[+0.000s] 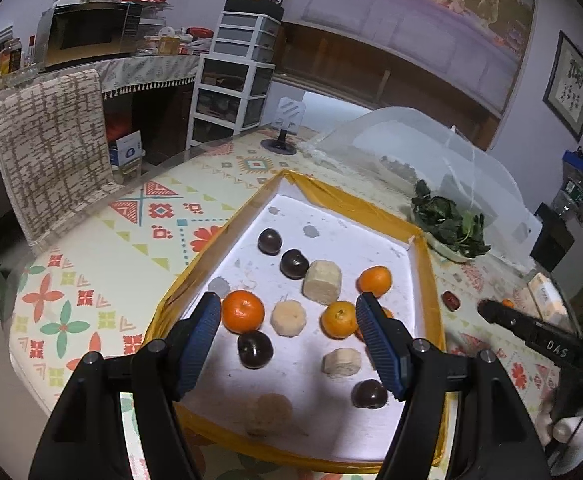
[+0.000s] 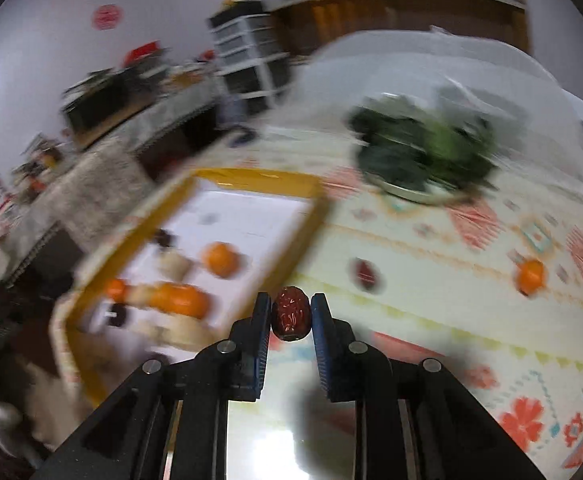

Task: Organize fruits
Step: 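Carry the red date in the right tool over the tray, then open the right tool to drop the red date into the tray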

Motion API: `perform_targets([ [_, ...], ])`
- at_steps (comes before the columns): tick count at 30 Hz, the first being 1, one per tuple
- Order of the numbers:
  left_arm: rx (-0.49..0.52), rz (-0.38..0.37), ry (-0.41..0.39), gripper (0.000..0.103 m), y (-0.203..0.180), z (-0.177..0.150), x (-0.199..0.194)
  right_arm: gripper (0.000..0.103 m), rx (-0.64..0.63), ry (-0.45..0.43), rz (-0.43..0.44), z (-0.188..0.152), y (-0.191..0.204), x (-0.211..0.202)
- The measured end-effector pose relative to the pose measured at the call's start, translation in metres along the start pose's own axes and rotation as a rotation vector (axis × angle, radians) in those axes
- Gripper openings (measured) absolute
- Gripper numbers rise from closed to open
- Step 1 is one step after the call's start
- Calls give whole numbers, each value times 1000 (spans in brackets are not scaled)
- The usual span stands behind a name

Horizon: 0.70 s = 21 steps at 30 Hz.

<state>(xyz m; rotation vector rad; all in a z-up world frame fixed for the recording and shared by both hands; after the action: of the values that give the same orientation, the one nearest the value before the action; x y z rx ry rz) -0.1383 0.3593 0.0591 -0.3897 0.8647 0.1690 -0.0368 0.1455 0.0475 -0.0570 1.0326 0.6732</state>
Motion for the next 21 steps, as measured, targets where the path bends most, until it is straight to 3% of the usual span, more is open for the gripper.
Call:
perform_targets([
  [5, 38, 86, -8, 70, -6, -3, -1, 22, -66, 50, 28, 19, 40, 41],
  [8, 57, 161, -24, 80, -9, -5, -2, 22, -83, 68, 20, 24, 52, 58],
  [10, 66, 182, -31, 80, -10, -5, -3, 22, -86, 77, 7, 24, 54, 64],
  [14, 82, 211, -24, 80, -12, -6, -1, 25, -75, 63, 7, 23, 51, 59],
  [16, 87, 222, -24, 81, -12, -7, 0, 33, -70, 52, 2, 24, 48, 54],
  [21, 89, 232, -24, 82, -13, -9, 0, 35, -41, 34, 9, 21, 42, 44],
])
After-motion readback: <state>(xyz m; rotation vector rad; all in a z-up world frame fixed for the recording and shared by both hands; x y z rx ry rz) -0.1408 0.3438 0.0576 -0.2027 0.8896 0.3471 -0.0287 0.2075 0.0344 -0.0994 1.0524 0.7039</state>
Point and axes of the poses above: each gripper's, at about its wrist camera, not at the fingertips, and x roughly the way its jaws point, y to its left, z to its top, the point moved 3 cm from there along x, roughly the way its jaws point, and after that the axes turned 13 degrees about y, right-handed, at the moved point
